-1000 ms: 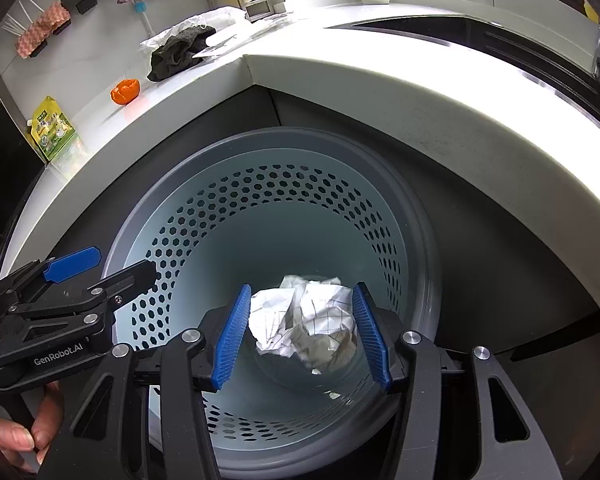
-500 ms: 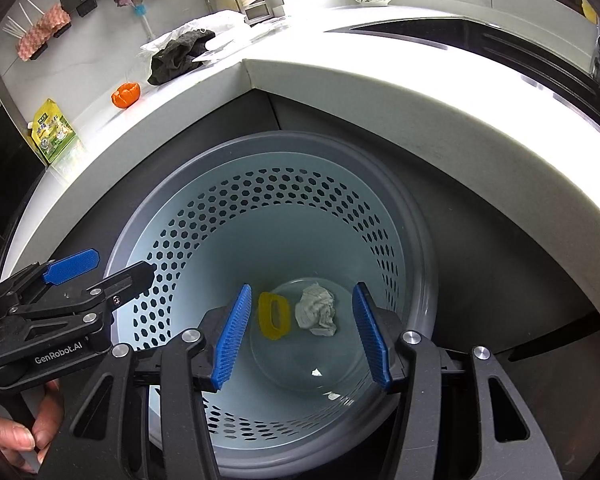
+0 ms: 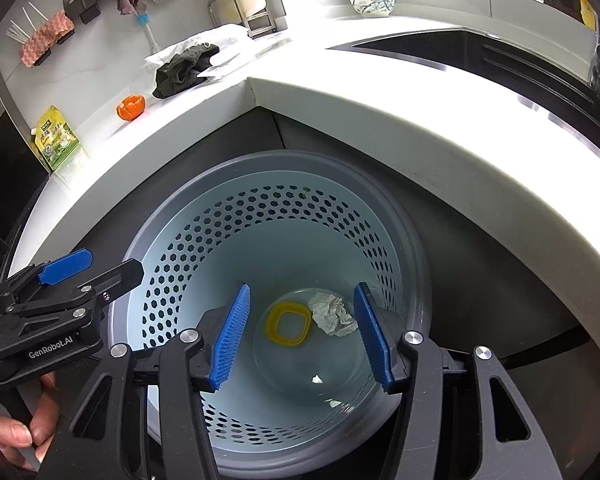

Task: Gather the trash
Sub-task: 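Open both tools to drop the paper and container into the bin, then move both tools back over the counter toward the remaining items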

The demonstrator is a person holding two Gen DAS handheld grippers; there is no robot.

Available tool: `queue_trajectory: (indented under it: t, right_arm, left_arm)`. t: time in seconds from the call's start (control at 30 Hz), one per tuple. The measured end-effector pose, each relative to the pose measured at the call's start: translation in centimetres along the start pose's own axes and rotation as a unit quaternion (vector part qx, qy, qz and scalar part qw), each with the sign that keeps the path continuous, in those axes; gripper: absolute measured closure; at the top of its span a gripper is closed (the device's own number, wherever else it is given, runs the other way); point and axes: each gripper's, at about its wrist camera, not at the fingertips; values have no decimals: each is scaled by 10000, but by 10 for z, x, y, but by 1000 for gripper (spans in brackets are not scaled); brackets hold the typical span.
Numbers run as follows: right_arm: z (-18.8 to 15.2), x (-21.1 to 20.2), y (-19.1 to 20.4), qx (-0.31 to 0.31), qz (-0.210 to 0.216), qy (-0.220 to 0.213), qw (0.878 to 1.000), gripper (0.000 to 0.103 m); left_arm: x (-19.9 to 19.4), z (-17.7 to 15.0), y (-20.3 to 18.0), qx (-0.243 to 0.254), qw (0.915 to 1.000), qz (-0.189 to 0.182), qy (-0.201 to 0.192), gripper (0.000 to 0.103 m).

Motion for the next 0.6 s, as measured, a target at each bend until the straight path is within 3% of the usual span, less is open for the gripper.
queue_trajectory:
  t: [0.33, 0.6]
  right_arm:
    - [26, -5, 20, -86, 12, -132, 9999, 46]
    - [74, -4, 34, -97, 88, -350, 9993, 40]
  left_arm:
    - [-23, 31, 35, -401, 9982, 228, -390, 13]
    - [-27, 78, 70, -653, 9936, 550, -746, 11]
Point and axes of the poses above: each gripper's, at about its wrist camera, not at the fingertips, and x roughly the way its jaws point, y to its left, z to its top, and after that the axes turned 5 degrees about x, right-handed
